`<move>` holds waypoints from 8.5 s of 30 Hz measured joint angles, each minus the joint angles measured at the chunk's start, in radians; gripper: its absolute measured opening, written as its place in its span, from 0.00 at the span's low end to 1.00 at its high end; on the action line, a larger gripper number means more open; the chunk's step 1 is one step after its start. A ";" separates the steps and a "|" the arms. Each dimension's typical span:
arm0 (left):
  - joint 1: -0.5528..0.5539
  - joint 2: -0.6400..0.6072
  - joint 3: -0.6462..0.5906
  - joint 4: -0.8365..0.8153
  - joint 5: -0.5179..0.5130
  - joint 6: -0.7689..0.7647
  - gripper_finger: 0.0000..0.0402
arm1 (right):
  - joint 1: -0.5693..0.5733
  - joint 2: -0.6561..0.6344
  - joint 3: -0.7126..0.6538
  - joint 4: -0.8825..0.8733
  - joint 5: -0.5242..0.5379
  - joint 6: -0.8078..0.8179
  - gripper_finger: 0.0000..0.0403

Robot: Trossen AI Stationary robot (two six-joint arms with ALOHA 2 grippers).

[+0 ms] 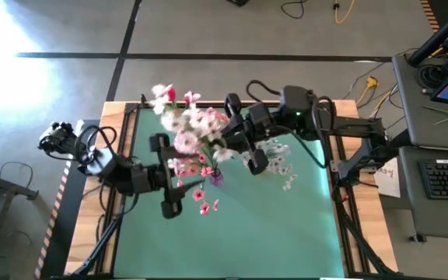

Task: Sort flowers into vase by color
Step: Put the white flower into the yellow vase

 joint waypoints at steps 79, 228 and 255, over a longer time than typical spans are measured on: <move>-0.225 -0.117 -0.062 -0.448 -0.276 -0.302 0.60 | 0.449 -0.419 -1.041 1.060 1.009 -0.504 0.04; 0.060 -0.283 0.033 -0.797 -0.106 -0.472 0.25 | 0.451 -0.225 -0.701 -0.569 1.441 0.496 0.04; 0.060 -0.317 0.032 -0.919 -0.108 -0.559 0.25 | 0.399 -0.226 -0.773 -0.597 1.512 0.569 0.04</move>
